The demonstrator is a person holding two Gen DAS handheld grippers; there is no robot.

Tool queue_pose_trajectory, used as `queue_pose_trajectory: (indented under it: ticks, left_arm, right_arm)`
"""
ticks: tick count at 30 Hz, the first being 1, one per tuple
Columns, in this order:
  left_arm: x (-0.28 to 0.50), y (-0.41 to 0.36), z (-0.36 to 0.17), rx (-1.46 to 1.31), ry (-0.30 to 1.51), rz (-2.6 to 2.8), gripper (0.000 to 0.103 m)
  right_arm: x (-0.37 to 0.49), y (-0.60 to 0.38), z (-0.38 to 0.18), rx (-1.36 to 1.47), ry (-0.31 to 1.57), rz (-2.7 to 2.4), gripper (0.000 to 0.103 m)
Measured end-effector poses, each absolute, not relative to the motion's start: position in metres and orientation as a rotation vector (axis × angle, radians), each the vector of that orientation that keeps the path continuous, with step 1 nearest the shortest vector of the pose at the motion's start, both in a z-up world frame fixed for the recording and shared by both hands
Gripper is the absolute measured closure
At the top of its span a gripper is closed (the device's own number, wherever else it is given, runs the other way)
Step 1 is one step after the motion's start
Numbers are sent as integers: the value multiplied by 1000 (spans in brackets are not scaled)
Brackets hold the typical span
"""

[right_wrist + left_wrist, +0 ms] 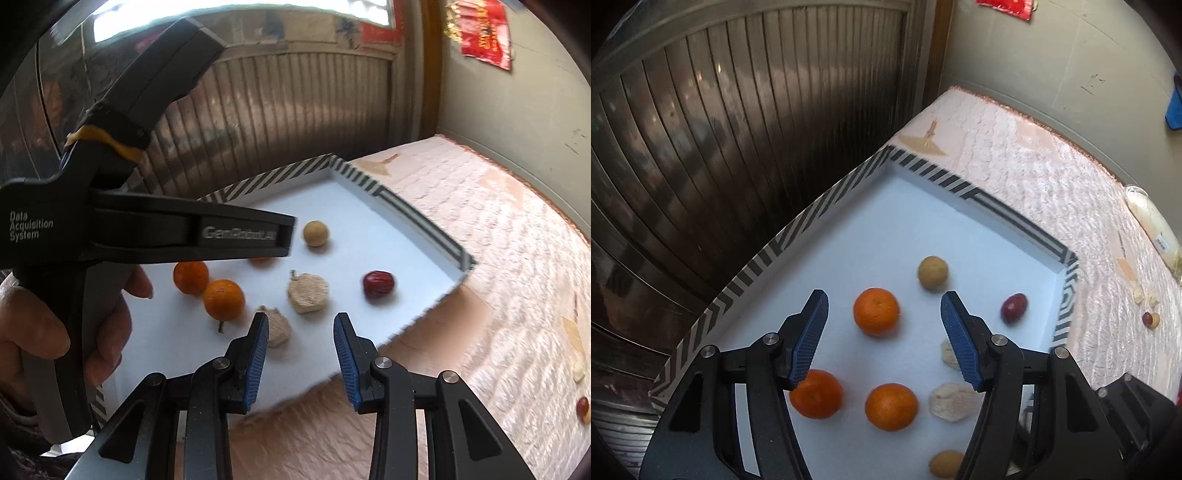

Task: Organize fruits
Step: 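Move both open tools back toward the red date and brown ball on the bed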

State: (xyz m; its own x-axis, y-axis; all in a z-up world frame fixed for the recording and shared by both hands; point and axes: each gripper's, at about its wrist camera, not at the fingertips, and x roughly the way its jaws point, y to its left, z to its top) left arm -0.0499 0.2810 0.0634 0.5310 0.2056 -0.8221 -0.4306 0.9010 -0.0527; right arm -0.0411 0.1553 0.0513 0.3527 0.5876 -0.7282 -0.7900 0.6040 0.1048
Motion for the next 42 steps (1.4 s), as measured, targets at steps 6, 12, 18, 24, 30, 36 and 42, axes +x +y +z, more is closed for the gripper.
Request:
queue_pose_trajectory:
  ticks: [6,12,18,24,30,36,42]
  left_arm:
    - [-46,252,73,-227,912,341,39]
    - [-41,213,79,-181,901,274,39]
    - [-30,169,79,-140,910,192,39]
    - [-18,125,76,-96,916,114,39]
    - [-6,88,69,-63,937,45,39]
    - [10,48,57,-42,969,-46,39]
    - [28,9,45,-8,1001,-120,39]
  right_arm:
    - [-40,121,64,-237,769,832,68]
    - [-39,80,69,-196,768,757,67]
    - [-28,32,63,-170,785,668,66]
    - [-21,-16,64,-128,794,572,65]
    - [-9,-62,60,-78,824,470,65]
    - [2,-104,54,-80,860,367,63]
    - [17,-149,45,-43,889,269,62]
